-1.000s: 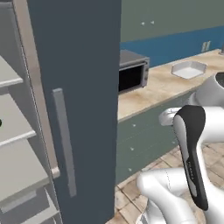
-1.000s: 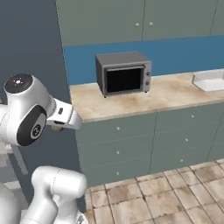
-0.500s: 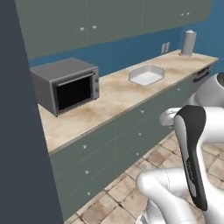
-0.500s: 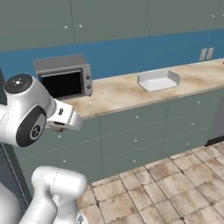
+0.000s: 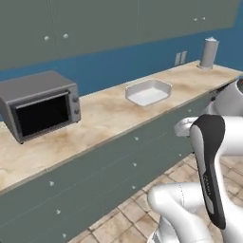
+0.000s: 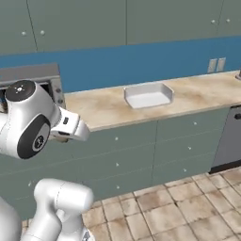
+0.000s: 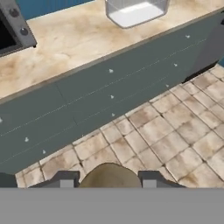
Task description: Take the avocado and garlic out of the freezer and place them in the tupperware container on the counter. Then put the tupperware containing the vegetables back in the freezer.
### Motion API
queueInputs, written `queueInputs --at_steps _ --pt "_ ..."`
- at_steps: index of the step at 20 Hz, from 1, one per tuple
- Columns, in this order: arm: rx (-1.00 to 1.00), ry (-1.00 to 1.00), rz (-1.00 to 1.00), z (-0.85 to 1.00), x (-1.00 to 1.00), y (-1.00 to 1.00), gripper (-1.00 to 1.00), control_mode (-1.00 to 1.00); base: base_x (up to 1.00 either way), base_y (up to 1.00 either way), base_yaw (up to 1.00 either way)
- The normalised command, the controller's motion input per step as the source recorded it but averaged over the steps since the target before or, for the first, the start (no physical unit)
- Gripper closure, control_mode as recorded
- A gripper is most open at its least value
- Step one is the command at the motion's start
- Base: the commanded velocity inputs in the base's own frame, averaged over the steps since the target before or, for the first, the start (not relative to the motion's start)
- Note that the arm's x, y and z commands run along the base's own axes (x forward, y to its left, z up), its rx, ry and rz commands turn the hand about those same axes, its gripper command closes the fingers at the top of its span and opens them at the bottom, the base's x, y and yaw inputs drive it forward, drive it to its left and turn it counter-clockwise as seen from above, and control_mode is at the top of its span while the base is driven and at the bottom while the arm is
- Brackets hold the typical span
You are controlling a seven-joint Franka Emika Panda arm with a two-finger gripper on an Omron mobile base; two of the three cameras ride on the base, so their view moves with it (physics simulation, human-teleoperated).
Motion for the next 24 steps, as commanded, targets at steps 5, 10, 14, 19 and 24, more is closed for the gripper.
queueInputs --at_steps 5,10,14,19,24 --pt "0.0 0.0 0.0 0.0 0.0 0.0 1.0 1.0 0.99 -0.79 0.41" --pt "0.0 0.0 0.0 0.0 0.0 0.0 1.0 1.0 0.92 -0.79 0.47" --pt "0.0 0.0 0.0 0.0 0.0 0.0 1.0 1.0 0.64 -0.82 0.46" --pt "0.0 0.0 0.0 0.0 0.0 0.0 1.0 1.0 0.73 -0.6 0.37" --pt "0.0 0.0 0.0 0.0 0.0 0.0 1.0 1.0 0.68 -0.28 0.25"
